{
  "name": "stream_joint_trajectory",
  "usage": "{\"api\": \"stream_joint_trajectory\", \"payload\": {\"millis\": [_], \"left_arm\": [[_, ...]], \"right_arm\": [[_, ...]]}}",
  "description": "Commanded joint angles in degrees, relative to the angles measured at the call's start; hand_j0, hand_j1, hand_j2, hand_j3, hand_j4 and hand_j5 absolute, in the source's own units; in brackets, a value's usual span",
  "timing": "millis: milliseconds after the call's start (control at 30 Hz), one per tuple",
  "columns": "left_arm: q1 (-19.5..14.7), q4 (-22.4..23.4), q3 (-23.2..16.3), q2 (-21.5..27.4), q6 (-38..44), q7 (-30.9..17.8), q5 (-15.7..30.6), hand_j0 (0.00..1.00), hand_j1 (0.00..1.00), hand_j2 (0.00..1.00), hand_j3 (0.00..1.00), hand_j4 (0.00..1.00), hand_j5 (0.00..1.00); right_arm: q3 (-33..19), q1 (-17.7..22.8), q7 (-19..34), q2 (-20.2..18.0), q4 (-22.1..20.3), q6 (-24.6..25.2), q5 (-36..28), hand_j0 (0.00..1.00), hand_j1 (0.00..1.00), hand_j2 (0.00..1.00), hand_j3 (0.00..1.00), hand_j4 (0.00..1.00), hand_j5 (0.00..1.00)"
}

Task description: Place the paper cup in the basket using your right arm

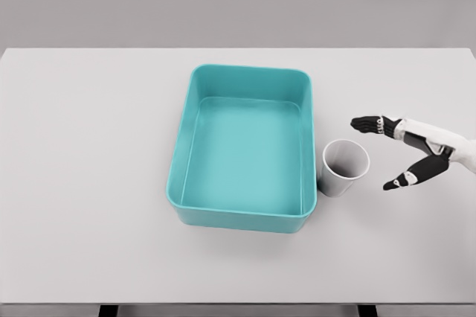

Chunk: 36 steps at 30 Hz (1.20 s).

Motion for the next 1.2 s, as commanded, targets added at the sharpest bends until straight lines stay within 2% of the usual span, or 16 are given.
{"api": "stream_joint_trajectory", "payload": {"millis": [0, 233, 500, 1100, 1167], "left_arm": [[0.0, 0.01, -0.01, 0.01, 0.03, -0.01, 0.0, 1.0, 1.0, 1.0, 1.0, 1.0, 1.0], [0.0, 0.01, -0.01, 0.01, 0.03, -0.01, 0.0, 1.0, 1.0, 1.0, 1.0, 1.0, 1.0], [0.0, 0.01, -0.01, 0.01, 0.03, -0.01, 0.0, 1.0, 1.0, 1.0, 1.0, 1.0, 1.0], [0.0, 0.01, -0.01, 0.01, 0.02, -0.01, 0.0, 1.0, 1.0, 1.0, 1.0, 1.0, 1.0], [0.0, 0.01, -0.01, 0.01, 0.03, -0.01, 0.0, 1.0, 1.0, 1.0, 1.0, 1.0, 1.0]], "right_arm": [[0.82, 0.0, -0.01, 0.11, -0.55, 0.1, -0.59, 1.0, 1.0, 1.0, 1.0, 1.0, 1.0], [1.0, 0.09, -0.01, 0.99, -0.56, 0.1, -1.03, 1.0, 1.0, 1.0, 1.0, 1.0, 1.0], [1.0, -0.26, -0.01, 4.5, 3.66, 0.1, -1.03, 1.0, 1.0, 1.0, 1.0, 1.0, 1.0], [1.09, -0.53, -0.01, 7.75, 4.89, 0.1, -0.67, 1.0, 1.0, 1.0, 1.0, 1.0, 1.0], [1.09, -0.62, -0.01, 8.72, 6.65, 0.1, -0.5, 1.0, 1.0, 1.0, 1.0, 1.0, 1.0]]}}
